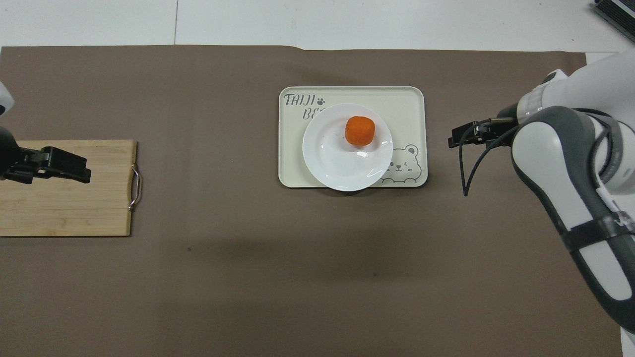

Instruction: Place orange and plate with both arms

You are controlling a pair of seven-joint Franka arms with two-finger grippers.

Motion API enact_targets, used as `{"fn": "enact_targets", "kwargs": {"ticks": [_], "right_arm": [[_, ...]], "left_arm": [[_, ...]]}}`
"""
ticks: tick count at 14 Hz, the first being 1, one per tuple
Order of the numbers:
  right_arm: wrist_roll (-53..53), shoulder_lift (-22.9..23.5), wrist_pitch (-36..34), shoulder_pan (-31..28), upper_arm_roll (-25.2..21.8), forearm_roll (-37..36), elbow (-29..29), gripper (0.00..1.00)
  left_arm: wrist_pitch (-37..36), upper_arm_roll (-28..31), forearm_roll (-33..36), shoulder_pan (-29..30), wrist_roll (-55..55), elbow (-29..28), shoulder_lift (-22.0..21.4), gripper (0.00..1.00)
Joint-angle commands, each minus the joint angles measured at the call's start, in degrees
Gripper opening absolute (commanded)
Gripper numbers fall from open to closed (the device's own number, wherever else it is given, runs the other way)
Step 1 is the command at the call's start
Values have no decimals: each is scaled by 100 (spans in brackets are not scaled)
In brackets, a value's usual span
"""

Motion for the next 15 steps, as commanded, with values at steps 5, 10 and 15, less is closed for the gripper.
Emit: {"fn": "enact_targets", "kwargs": {"ticks": [5,10,15], "right_arm": [[595,-875,-492,-120,0,-783,-64,100],[703,-1105,-1387,-138,8,-854,408,100],[694,-1227,-2372,-129,0,-1293,1078,100]], "left_arm": [[-74,-56,100,70,54,-41,-90,100],[-74,-56,100,70,54,-41,-90,100],[-74,-56,100,70,54,-41,-90,100]]}}
